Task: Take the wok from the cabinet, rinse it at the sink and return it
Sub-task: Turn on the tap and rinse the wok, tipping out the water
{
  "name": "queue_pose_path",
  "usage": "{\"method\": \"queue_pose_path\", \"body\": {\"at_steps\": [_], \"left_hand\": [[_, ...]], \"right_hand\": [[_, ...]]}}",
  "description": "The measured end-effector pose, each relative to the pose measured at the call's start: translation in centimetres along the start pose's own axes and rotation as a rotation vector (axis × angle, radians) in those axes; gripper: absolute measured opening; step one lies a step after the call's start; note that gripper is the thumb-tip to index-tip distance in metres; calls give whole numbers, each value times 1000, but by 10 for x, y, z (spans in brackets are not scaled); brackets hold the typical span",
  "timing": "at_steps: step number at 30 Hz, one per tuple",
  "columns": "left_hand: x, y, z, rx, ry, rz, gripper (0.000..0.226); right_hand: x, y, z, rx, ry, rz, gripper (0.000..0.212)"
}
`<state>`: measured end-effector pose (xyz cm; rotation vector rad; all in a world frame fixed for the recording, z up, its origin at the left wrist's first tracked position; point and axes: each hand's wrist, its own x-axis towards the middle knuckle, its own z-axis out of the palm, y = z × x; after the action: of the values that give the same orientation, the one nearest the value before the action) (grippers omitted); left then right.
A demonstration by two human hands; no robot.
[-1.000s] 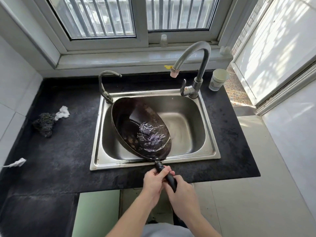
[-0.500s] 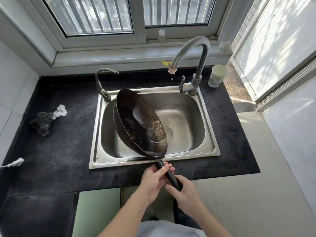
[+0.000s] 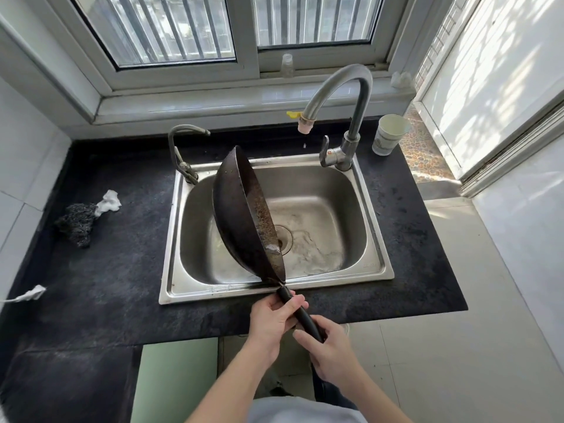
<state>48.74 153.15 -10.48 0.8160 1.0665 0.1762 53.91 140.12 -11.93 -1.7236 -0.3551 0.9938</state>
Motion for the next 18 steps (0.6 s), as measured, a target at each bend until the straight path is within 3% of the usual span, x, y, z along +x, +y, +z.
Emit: {"method": "queue_pose_path", "body": {"at_steps": [3,9,18], "left_hand": [[1,2,2,29,3,12,14],[2,5,5,46,24,15,17],[-2,10,8,64,39,8,13]], "right_hand": [[-1,-4,-1,66,-51,37,7],[-6,-10,1,173,-72,121,25],[-7,-14,2,190,-68,128,22]]}}
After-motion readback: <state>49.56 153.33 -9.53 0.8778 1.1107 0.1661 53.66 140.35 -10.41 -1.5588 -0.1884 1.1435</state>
